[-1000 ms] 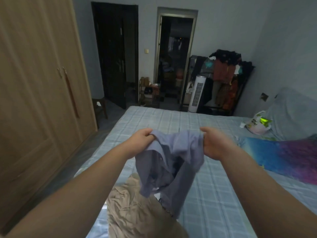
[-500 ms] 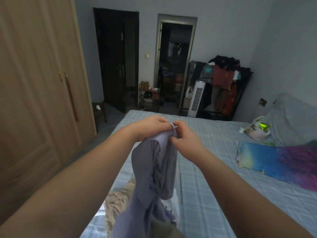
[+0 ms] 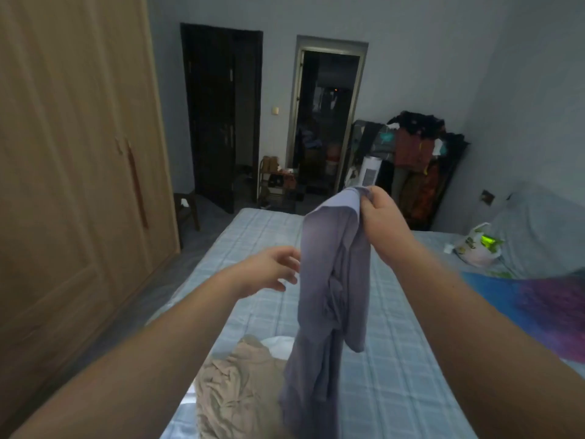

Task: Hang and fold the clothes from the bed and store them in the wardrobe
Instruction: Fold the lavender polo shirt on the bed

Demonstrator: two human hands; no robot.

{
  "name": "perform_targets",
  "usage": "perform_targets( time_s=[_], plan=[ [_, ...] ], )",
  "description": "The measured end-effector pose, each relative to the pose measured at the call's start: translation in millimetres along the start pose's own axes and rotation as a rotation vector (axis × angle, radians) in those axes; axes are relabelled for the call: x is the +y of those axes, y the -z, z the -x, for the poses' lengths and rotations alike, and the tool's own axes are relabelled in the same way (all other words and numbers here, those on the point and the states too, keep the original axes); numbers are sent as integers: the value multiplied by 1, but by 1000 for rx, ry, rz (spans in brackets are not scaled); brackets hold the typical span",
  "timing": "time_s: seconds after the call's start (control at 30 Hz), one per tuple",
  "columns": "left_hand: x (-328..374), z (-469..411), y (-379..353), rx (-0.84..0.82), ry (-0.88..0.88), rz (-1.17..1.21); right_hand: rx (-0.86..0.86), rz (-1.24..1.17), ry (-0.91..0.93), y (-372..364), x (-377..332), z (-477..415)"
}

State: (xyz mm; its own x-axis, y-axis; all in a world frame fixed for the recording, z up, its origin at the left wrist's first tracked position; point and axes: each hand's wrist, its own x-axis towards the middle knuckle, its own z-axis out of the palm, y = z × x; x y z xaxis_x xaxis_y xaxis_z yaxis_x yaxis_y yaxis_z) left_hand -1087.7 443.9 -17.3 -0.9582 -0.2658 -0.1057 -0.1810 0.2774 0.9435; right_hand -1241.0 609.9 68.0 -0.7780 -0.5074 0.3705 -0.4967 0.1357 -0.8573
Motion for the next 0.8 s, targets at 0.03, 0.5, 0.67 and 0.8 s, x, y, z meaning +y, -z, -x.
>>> perform_targets(
  time_s=[0.03, 0.5, 0.67, 0.8],
  plan=[
    [-3, 0, -7, -61, -7, -73, 14, -13, 7, 6, -4, -4],
    [-10, -68, -99, 239, -169, 106, 280, -10, 8, 117, 27, 0],
    [22, -83, -76, 401, -239, 37, 401, 3, -52, 177, 81, 0],
    [58, -92, -62, 192, -299, -202, 375, 136, -59, 218, 117, -7]
  ],
)
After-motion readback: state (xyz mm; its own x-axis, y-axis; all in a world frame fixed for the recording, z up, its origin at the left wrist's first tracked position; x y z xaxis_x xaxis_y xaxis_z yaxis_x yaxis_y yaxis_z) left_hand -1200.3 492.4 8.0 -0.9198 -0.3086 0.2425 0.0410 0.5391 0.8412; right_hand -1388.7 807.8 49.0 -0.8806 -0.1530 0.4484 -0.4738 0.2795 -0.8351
